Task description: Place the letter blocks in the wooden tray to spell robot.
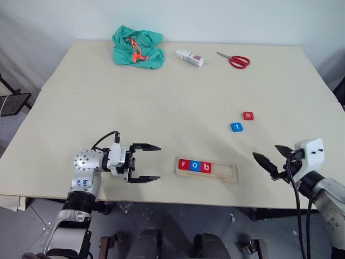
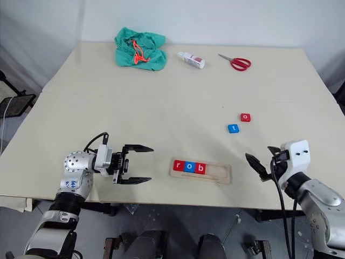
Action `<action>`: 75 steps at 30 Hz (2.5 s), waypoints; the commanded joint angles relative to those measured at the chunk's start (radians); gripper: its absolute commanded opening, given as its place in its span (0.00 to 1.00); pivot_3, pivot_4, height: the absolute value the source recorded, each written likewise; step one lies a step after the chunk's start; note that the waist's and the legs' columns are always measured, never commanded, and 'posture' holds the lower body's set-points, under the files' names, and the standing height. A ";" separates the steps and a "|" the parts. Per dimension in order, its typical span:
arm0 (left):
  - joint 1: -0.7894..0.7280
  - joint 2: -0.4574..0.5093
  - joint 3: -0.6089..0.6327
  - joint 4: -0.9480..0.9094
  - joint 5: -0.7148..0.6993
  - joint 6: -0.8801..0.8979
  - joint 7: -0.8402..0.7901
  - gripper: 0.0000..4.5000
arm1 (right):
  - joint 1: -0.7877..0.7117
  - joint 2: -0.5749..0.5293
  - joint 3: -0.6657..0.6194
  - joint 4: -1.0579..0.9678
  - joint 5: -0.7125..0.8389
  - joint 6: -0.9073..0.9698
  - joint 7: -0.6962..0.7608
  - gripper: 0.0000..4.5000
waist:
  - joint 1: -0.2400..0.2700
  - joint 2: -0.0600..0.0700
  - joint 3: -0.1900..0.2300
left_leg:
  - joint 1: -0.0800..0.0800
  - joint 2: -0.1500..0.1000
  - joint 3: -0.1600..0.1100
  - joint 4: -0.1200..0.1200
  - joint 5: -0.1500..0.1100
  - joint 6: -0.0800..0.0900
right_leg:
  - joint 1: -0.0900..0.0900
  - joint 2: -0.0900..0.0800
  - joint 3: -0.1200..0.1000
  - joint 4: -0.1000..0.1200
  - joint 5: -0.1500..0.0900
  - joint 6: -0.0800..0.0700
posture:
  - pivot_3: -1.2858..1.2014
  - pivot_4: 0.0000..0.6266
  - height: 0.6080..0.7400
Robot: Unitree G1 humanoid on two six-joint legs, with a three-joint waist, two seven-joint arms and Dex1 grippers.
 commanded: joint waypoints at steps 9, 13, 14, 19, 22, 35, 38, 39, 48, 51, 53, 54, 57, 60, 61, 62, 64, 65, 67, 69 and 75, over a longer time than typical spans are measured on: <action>0.025 0.018 0.021 -0.053 -0.015 0.003 0.011 1.00 | -0.119 0.001 0.003 0.016 0.011 -0.003 -0.054 1.00 | 0.001 0.000 0.000 | 0.000 0.000 0.000 0.000 0.000 0.000 | 0.000 0.000 0.000 0.000 0.000 0.000 | 0.52 0.24 1.00; 0.035 0.016 0.020 -0.070 -0.015 0.008 0.019 1.00 | -0.276 0.031 0.060 0.125 -0.026 0.052 -0.152 1.00 | -0.010 0.000 0.000 | 0.000 0.000 0.001 0.001 0.000 0.000 | 0.000 0.000 0.001 0.000 0.000 0.000 | 0.52 0.24 1.00; 0.037 0.015 0.020 -0.073 -0.015 0.009 0.021 1.00 | -0.303 0.034 0.076 0.148 -0.034 0.058 -0.159 1.00 | -0.011 0.000 0.000 | 0.000 0.000 0.000 0.000 0.000 0.000 | 0.000 0.000 0.001 0.001 0.000 0.000 | 0.52 0.24 1.00; 0.059 0.013 0.016 -0.111 -0.013 0.022 0.037 1.00 | -0.466 0.057 0.156 0.337 -0.101 0.030 -0.200 1.00 | -0.023 0.000 0.000 | 0.000 -0.001 0.000 -0.002 0.000 0.000 | -0.001 -0.001 0.000 0.001 0.000 0.000 | 0.52 0.24 1.00; 0.077 0.015 0.017 -0.136 -0.014 0.030 0.049 1.00 | -0.551 0.066 0.192 0.456 -0.143 -0.020 -0.198 1.00 | -0.027 0.000 0.000 | 0.000 -0.001 0.000 -0.002 0.000 0.000 | -0.002 -0.001 0.000 0.001 0.000 0.000 | 0.52 0.24 1.00; 0.180 0.040 0.029 -0.270 -0.016 0.070 0.118 1.00 | -0.842 0.115 0.261 0.990 -0.279 -0.277 -0.190 1.00 | -0.039 0.000 0.000 | 0.000 0.000 -0.001 -0.004 0.000 0.000 | -0.002 -0.001 0.000 0.001 0.000 0.000 | 0.52 0.24 1.00; 0.199 0.043 0.028 -0.298 -0.017 0.080 0.133 1.00 | -0.886 0.124 0.267 1.088 -0.303 -0.324 -0.199 1.00 | -0.048 0.000 0.000 | 0.000 0.000 -0.001 -0.004 0.000 0.000 | -0.002 -0.001 0.000 0.001 0.000 0.000 | 0.52 0.24 1.00; 0.205 0.045 0.029 -0.307 -0.018 0.083 0.137 1.00 | -0.895 0.126 0.267 1.110 -0.307 -0.341 -0.199 1.00 | -0.049 0.000 0.000 | 0.000 0.000 -0.001 -0.004 0.000 0.000 | -0.002 0.000 0.000 0.001 0.000 0.000 | 0.52 0.24 1.00; 0.233 0.058 0.034 -0.347 -0.019 0.095 0.169 1.00 | -0.948 0.152 0.264 1.294 -0.331 -0.425 -0.223 1.00 | -0.053 0.000 0.000 | 0.000 0.000 0.000 -0.004 0.000 0.000 | -0.002 0.000 0.000 0.001 0.000 0.000 | 0.52 0.24 1.00; 0.234 0.060 0.033 -0.350 -0.018 0.095 0.176 1.00 | -0.965 0.158 0.264 1.342 -0.335 -0.428 -0.228 0.96 | -0.053 0.001 0.000 | 0.001 0.000 0.000 -0.004 0.000 0.000 | -0.002 0.000 0.000 0.001 0.000 0.000 | 0.52 0.24 1.00; 0.235 0.062 0.034 -0.352 -0.018 0.095 0.178 1.00 | -0.969 0.162 0.264 1.352 -0.336 -0.443 -0.227 0.86 | -0.053 0.001 0.000 | 0.001 0.001 0.000 -0.004 0.000 0.000 | -0.002 0.000 0.000 0.001 0.000 0.000 | 0.52 0.24 1.00; 0.235 0.062 0.034 -0.352 -0.018 0.095 0.180 1.00 | -0.971 0.162 0.264 1.355 -0.336 -0.446 -0.227 0.79 | -0.053 0.001 0.000 | 0.001 0.001 0.000 -0.004 0.000 0.000 | -0.002 0.000 0.000 0.001 0.000 0.000 | 0.52 0.24 1.00; 0.235 0.062 0.033 -0.352 -0.017 0.094 0.184 1.00 | -0.970 0.166 0.268 1.354 -0.340 -0.453 -0.227 0.57 | -0.053 0.001 0.000 | 0.001 0.001 0.000 -0.004 0.000 0.000 | -0.002 0.000 0.000 0.001 0.000 0.000 | 0.52 0.24 1.00; 0.227 0.060 0.032 -0.342 -0.014 0.089 0.186 1.00 | -0.960 0.164 0.268 1.316 -0.337 -0.449 -0.222 0.33 | -0.053 0.001 0.000 | 0.001 0.001 0.000 -0.004 0.000 0.000 | -0.002 0.000 0.000 0.001 0.000 0.000 | 0.52 0.24 1.00; 0.226 0.060 0.032 -0.340 -0.014 0.088 0.186 1.00 | -0.948 0.161 0.269 1.277 -0.334 -0.444 -0.214 0.32 | -0.053 0.001 0.000 | 0.001 0.001 0.000 -0.004 0.000 0.000 | -0.002 0.000 0.001 0.001 0.000 0.000 | 0.52 0.24 1.00; 0.224 0.060 0.032 -0.338 -0.013 0.087 0.185 1.00 | -0.937 0.159 0.270 1.243 -0.332 -0.439 -0.208 0.32 | -0.052 0.001 0.000 | 0.000 0.000 0.000 -0.004 0.000 0.000 | -0.002 0.000 0.001 0.001 0.000 0.000 | 0.52 0.24 1.00; 0.220 0.060 0.031 -0.331 -0.014 0.085 0.183 1.00 | -0.893 0.151 0.268 1.120 -0.316 -0.391 -0.197 0.32 | -0.050 0.001 0.000 | 0.000 0.000 -0.001 -0.004 0.000 0.000 | -0.002 0.000 0.001 0.001 0.000 0.000 | 0.52 0.24 1.00; 0.218 0.060 0.031 -0.328 -0.016 0.084 0.180 1.00 | -0.856 0.146 0.262 1.028 -0.302 -0.350 -0.193 0.32 | -0.050 0.001 0.000 | 0.000 0.000 -0.001 -0.004 0.000 0.000 | -0.002 0.000 0.001 0.001 0.000 0.000 | 0.52 0.24 1.00; 0.213 0.060 0.028 -0.320 -0.021 0.083 0.168 1.00 | -0.753 0.138 0.249 0.804 -0.268 -0.248 -0.194 0.32 | -0.047 0.001 0.000 | 0.000 0.000 -0.001 -0.004 0.000 0.000 | -0.003 0.000 0.001 0.001 0.000 0.000 | 0.52 0.24 1.00; 0.209 0.058 0.025 -0.310 -0.025 0.078 0.153 1.00 | -0.628 0.135 0.237 0.570 -0.230 -0.133 -0.203 0.32 | -0.046 0.001 0.000 | -0.001 0.000 -0.002 -0.004 0.000 0.000 | -0.003 0.000 0.000 0.001 0.000 0.000 | 0.52 0.24 1.00; 0.175 0.047 0.014 -0.268 -0.034 0.075 0.104 1.00 | -0.379 0.149 0.172 0.132 -0.151 0.108 -0.268 0.32 | -0.035 0.001 0.000 | -0.001 0.000 0.000 -0.004 0.000 0.000 | -0.003 0.000 0.001 0.001 0.000 0.000 | 0.52 0.24 1.00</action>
